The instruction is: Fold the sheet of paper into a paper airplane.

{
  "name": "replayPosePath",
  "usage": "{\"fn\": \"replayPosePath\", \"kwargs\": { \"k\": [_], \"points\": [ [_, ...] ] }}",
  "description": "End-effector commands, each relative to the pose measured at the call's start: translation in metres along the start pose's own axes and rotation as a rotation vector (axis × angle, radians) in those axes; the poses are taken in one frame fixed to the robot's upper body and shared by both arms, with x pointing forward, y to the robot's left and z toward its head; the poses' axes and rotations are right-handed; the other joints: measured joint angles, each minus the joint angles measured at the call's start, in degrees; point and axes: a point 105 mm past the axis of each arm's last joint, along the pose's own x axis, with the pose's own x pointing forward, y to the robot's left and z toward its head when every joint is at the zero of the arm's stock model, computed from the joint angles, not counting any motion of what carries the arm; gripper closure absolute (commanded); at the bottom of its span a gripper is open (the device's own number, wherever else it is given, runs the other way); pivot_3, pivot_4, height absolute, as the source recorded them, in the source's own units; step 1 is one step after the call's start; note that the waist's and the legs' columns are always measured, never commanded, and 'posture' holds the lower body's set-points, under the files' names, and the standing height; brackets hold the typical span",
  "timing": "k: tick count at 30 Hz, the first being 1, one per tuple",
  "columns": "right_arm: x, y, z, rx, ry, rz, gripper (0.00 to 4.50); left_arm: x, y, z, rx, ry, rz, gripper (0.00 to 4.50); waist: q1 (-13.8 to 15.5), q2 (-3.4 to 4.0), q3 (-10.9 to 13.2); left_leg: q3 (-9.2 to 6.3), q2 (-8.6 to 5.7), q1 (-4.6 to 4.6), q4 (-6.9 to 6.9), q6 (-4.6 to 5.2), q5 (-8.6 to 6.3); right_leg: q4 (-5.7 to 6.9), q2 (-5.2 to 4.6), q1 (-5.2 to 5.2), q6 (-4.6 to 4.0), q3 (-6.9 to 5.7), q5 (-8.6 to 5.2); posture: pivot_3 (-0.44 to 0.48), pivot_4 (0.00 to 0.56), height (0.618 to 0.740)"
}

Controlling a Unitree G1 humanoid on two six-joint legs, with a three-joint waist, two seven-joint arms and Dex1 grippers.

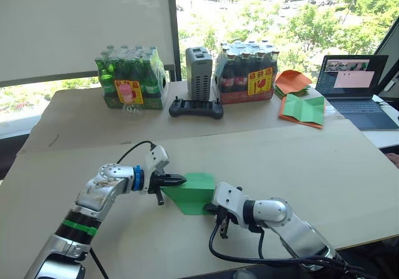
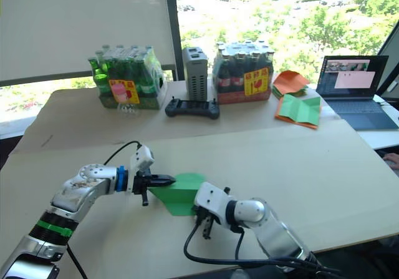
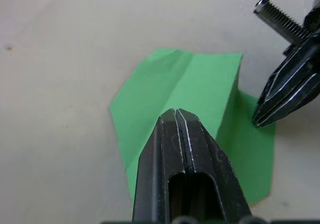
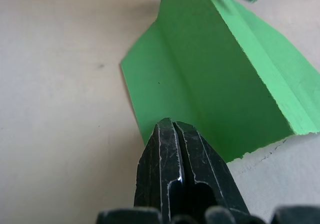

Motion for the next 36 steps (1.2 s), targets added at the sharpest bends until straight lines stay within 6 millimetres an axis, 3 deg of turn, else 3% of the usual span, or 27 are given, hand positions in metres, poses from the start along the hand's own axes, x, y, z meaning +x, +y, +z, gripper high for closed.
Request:
{"fn": "replayPosePath", "kwargs": {
  "k": [1, 9, 17, 36],
  "points": [
    [0.002, 0.007, -0.016, 0.047, 0.066, 0.031, 4.48, 0.001, -0.003, 0.01, 0.07, -0.013, -0.028, 4.5, -0.01, 0.0, 0.0, 0.0, 0.0, -0.01, 0.02, 0.0, 0.0, 0.0, 0.0, 0.0, 0.0, 0.0, 0.0, 0.0, 0.15, 0.735],
    [0.003, 0.006, -0.015, 0.057, 0.064, 0.018, 4.48, -0.002, -0.024, 0.008, 0.072, -0.009, -0.089, 4.5, -0.05, 0.0, 0.0, -0.02, 0.0, -0.01, 0.03, 0.02, -0.01, 0.01, 0.0, 0.0, 0.0, 0.02, 0.0, 0.0, 0.15, 0.735],
    [0.001, 0.006, -0.015, 0.063, 0.065, 0.016, 4.48, -0.005, -0.029, -0.004, 0.048, 0.013, -0.079, 4.5, 0.04, 0.0, 0.0, -0.02, 0.0, -0.01, 0.04, 0.01, -0.01, 0.02, 0.0, 0.0, 0.0, 0.01, 0.0, 0.0, 0.15, 0.735],
    [-0.029, 0.01, -0.009, 0.216, 0.046, -0.016, 4.48, 0.001, -0.047, -0.005, 0.065, 0.004, -0.12, 4.5, 0.47, 0.0, 0.0, -0.04, -0.01, -0.17, 0.08, 0.04, -0.03, -0.02, -0.02, -0.07, 0.0, 0.01, 0.0, 0.0, 0.15, 0.735]
  ]
}}
